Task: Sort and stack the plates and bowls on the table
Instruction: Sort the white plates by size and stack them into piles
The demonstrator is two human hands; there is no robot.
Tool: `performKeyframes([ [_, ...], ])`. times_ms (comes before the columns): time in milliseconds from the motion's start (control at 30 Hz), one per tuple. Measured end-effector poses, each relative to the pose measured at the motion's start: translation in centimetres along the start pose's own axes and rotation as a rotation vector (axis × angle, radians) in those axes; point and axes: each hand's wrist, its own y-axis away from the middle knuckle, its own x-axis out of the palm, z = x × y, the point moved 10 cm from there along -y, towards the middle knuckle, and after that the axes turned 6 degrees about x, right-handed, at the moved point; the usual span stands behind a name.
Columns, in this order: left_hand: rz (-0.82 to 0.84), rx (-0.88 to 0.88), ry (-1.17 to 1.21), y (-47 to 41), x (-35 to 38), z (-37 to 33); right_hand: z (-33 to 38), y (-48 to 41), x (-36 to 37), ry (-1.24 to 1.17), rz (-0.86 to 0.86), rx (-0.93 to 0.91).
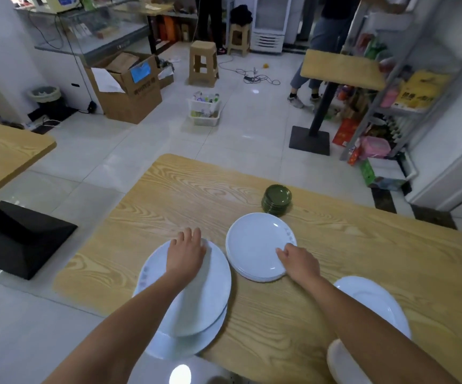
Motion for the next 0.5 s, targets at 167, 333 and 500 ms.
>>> performKeyframes([
  [167,0.056,0.215,0.021,-1.7,1.3,-10.2,-11.6,0.6,-2.4,-0.169,-0.032,0.256],
  [333,0.124,0.424,0.107,-1.4,2.8,-20.6,-23.3,3.0,-3.7,-0.265,-0.101,0.482],
  [500,0.156,0.609,0.143,-0.2,4.7,-29.7,-32.3,5.0,-1.7,-0.314,0.029,0.663],
])
